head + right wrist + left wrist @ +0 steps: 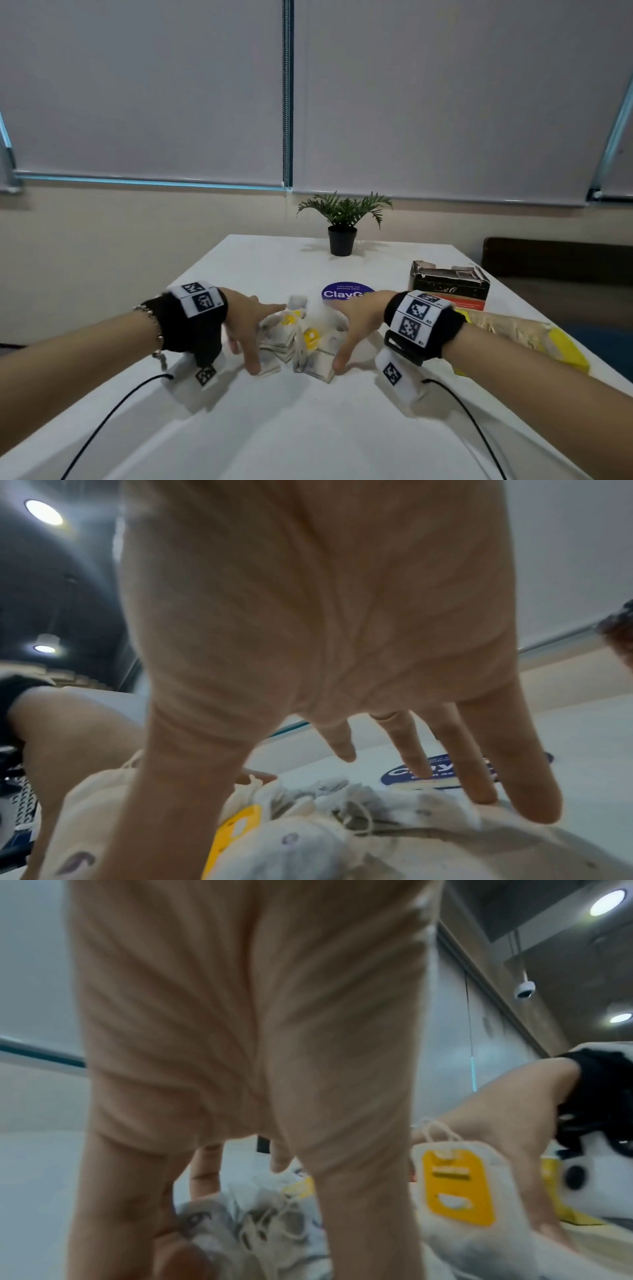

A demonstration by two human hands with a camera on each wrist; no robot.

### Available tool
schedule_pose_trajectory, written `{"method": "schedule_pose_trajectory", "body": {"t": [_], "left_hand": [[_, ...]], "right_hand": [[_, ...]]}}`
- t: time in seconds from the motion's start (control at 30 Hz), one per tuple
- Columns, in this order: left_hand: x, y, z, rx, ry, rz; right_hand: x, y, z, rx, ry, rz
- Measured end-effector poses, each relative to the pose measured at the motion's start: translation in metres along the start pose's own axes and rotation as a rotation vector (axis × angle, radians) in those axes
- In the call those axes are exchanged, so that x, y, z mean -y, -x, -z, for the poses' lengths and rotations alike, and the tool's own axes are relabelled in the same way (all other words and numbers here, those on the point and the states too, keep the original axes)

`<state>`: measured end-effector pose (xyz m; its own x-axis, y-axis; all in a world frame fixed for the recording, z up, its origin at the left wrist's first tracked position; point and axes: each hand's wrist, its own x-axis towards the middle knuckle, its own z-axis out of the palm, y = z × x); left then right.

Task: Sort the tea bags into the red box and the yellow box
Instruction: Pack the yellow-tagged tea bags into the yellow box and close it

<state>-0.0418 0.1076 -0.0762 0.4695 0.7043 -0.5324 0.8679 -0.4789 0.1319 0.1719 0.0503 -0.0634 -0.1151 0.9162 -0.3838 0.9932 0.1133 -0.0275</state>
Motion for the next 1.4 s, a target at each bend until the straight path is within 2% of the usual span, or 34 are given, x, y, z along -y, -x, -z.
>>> {"method": "schedule_pose_trajectory", "body": {"t": [0.1, 0.2, 0.4, 0.5, 0.6, 0.67, 0.83, 1.07, 1.17, 1.3, 1.4], "left_hand": [[-0.023, -0.008, 0.0, 0.0, 0.021, -0.085], [-0.042, -0.017, -0.002, -0.013, 0.041, -0.141], [-0.064, -0.012, 0.005, -0.12, -0.007, -0.191], [-0.071, -0.011, 0.007, -0.163, -0.028, -0.225], [-0.076, -0.011, 0.006, -0.244, -0.116, -0.2], [-0.082, -0.011, 0.004, -0.298, -0.153, -0.211], [-0.093, -0.019, 0.003, -0.261, -0.179, -0.237], [-0.079, -0.012, 0.034, -0.289, 0.148, -0.274], [-0.08, -0.011, 0.045, -0.248, 0.29, -0.288], [-0.083, -0.011, 0.049, -0.278, 0.386, -0.301], [-0.083, -0.009, 0.044, -0.287, 0.482, -0.31]], "right_hand": [[0.009, -0.003, 0.0, 0.034, 0.036, 0.006], [0.008, 0.003, -0.001, -0.009, 0.1, 0.013], [-0.017, 0.026, -0.005, -0.002, 0.068, -0.058], [-0.027, 0.034, -0.003, -0.064, 0.07, -0.049], [-0.032, 0.04, 0.005, -0.122, 0.032, -0.024], [-0.03, 0.038, 0.006, -0.106, -0.011, -0.017], [-0.019, 0.022, -0.003, 0.022, 0.059, -0.008], [-0.029, 0.016, 0.001, 0.02, -0.049, 0.032], [-0.029, 0.015, 0.0, 0.048, -0.09, 0.038], [-0.031, 0.012, -0.001, 0.081, -0.062, 0.079], [-0.041, 0.018, 0.009, 0.063, -0.16, 0.104]]}}
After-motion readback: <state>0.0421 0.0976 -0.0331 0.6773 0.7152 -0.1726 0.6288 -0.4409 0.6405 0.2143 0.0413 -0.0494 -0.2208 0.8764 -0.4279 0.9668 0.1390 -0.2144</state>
